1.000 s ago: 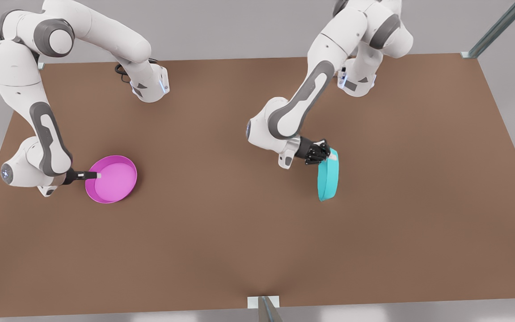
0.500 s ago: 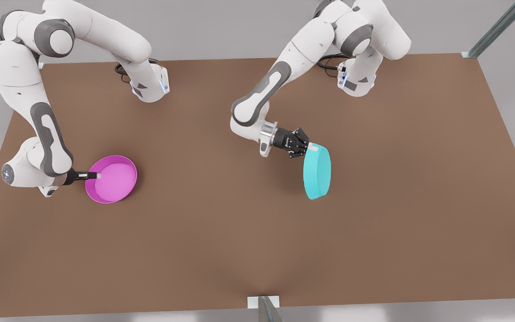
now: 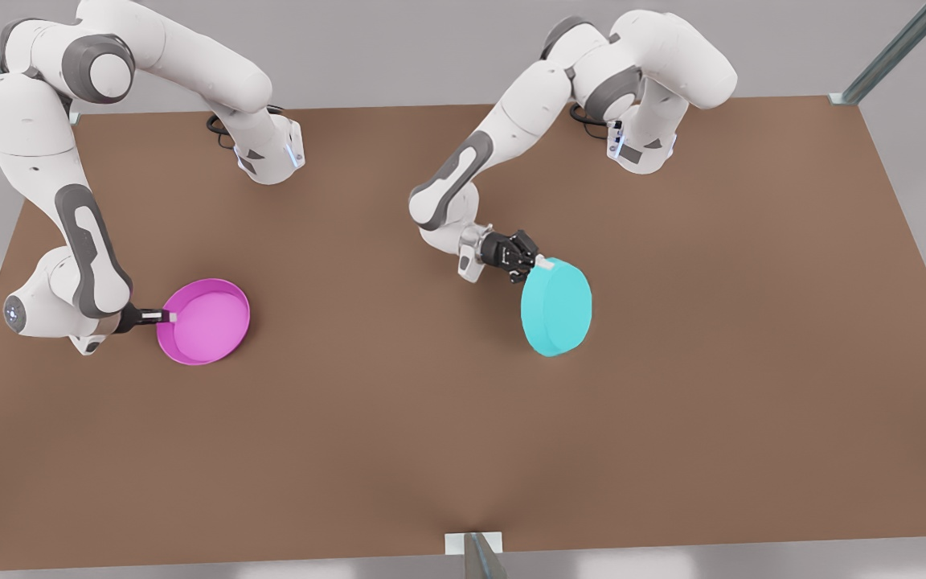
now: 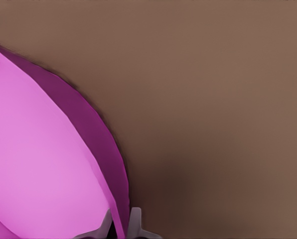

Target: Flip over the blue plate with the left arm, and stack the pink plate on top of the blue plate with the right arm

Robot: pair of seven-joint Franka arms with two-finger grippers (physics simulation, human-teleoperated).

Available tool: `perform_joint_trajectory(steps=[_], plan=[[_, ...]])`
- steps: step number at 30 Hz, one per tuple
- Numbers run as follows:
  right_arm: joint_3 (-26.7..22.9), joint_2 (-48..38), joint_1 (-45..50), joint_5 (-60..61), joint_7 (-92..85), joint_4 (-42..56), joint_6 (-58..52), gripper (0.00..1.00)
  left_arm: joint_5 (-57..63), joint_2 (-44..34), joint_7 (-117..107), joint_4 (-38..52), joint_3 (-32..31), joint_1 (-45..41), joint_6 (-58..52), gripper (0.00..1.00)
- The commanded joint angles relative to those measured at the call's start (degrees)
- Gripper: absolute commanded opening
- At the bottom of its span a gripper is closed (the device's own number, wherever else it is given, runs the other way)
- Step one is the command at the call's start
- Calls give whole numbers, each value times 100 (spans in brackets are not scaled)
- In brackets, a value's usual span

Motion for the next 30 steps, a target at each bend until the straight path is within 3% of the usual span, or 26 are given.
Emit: perform_joint_trajectory(steps=[1, 18, 19, 21, 23, 30], plan=[[0, 1, 1, -49, 16, -1, 6, 21, -143, 45, -2, 54, -2, 1, -36, 21], [527, -61, 36, 338, -45, 377, -513, 21, -529, 546, -64, 484, -81, -219, -186, 21], [536, -61, 54, 346, -36, 403, -521, 21, -538, 546, -64, 484, -90, -219, -186, 29], [650, -61, 54, 346, -19, 491, -662, 21, -565, 555, -64, 484, -90, -219, -177, 70], [720, -61, 54, 347, -10, 500, -662, 21, -565, 555, -64, 484, -90, -227, -177, 74], [1107, -61, 194, 505, 174, 509, -671, 21, -942, 696, -46, 774, -90, -377, -194, 75]])
